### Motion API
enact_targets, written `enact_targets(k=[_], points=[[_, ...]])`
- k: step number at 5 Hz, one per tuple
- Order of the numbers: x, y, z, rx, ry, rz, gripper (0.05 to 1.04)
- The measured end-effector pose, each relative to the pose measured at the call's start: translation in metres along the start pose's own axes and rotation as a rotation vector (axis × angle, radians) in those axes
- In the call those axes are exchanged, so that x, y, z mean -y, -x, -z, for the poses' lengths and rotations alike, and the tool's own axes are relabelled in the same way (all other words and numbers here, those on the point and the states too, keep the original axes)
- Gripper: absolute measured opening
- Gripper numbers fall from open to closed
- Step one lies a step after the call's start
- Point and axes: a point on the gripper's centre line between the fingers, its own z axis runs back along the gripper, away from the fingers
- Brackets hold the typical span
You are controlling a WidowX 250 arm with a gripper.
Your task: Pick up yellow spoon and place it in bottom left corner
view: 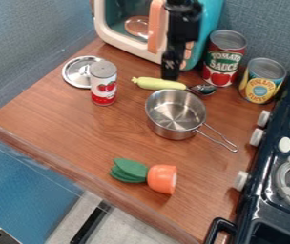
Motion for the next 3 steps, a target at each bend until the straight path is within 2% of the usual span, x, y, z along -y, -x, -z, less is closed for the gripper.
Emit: enact_targets(k=[1,3], points=[[-0.013,0.02,0.005,0.005,0.018,-0.062,0.999],[-0.027,0.046,0.019,0.025,-0.025,-0.084,0.999]])
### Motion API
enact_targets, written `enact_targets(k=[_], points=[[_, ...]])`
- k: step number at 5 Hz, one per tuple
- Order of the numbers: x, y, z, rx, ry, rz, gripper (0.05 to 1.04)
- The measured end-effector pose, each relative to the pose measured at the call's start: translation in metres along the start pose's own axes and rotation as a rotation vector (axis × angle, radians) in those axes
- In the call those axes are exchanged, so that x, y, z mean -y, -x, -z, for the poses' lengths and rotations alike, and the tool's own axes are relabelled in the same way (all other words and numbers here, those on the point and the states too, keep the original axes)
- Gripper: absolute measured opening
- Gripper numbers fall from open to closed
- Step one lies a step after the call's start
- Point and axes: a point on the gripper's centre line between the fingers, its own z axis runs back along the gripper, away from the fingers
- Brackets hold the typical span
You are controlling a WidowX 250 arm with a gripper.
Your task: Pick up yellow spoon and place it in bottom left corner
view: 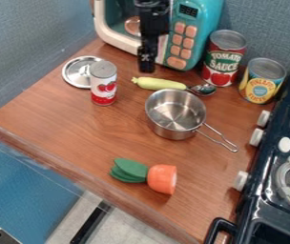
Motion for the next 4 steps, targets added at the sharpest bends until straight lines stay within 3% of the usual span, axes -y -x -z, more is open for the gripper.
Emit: enact_targets(k=[2,4], points=[[0.009,0.004,0.02,-0.003,0.011,0.024,0.999],[0.015,-0.004,0.04,-0.028,0.07,0.026,0.963]])
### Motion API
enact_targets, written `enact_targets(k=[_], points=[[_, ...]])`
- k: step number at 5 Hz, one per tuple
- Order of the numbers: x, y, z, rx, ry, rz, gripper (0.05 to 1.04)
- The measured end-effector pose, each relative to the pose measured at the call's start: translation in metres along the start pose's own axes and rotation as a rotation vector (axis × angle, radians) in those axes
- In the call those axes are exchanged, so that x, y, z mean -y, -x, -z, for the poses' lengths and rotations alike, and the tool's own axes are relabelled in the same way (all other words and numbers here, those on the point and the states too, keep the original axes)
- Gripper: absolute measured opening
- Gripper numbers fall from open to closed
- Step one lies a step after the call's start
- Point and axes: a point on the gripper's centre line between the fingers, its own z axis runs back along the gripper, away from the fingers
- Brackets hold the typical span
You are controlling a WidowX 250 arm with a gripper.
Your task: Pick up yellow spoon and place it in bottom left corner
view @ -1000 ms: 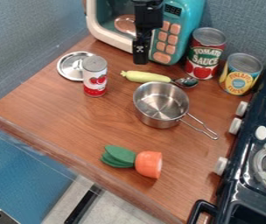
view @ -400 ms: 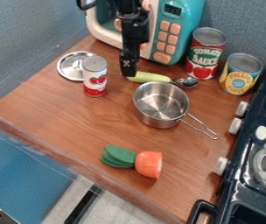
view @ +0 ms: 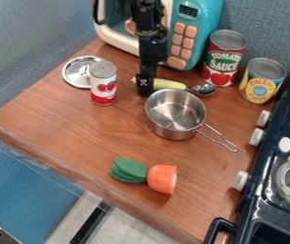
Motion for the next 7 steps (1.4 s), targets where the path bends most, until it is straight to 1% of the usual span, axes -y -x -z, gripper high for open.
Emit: enact_targets(k=[1,2,3,4,5,6,7], points=[[0.0,-0.003,0.002,-0.007,-0.011,-0.01,0.681],[0.001,-0.002,0.003,-0.033,-0.035,-0.015,0.417],[0.003,-0.005,0.003,-0.02,-0.026,-0.015,0.403],[0.01,-0.009,0.002,0.008,0.017,-0.012,0.403],[0.007,-0.018,-0.019,0.036,-0.006,0.013,0.403],[0.006,-0.022,-0.054,0.074,-0.015,0.027,0.403],[0.008,-0.001,-0.087,0.093,-0.056,0.046,0.403]])
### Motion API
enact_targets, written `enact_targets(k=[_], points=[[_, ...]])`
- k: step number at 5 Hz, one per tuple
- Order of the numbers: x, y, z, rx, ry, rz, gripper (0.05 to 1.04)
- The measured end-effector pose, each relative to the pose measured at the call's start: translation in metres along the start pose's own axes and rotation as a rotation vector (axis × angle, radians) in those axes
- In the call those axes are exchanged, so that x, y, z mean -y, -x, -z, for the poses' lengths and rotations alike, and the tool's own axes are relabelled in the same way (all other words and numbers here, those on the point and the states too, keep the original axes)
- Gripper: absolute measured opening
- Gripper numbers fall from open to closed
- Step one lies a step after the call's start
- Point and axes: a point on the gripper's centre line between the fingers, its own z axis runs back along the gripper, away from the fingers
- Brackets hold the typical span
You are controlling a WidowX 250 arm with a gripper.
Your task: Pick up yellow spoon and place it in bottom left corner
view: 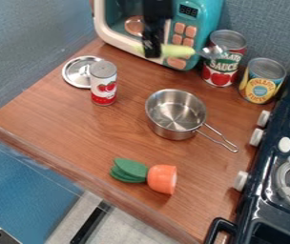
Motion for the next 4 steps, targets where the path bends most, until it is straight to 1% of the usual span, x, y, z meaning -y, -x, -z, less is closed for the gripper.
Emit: enact_targets(k=[1,2,3,4], points=[[0.022,0.031,-0.022,-0.032,0.011,0.05,0.403],[0.052,0.061,-0.039,0.002,0.025,0.107,0.403],[0.075,0.09,-0.038,0.019,0.055,0.106,0.403],[0.098,0.114,-0.027,-0.069,0.079,0.147,0.403]])
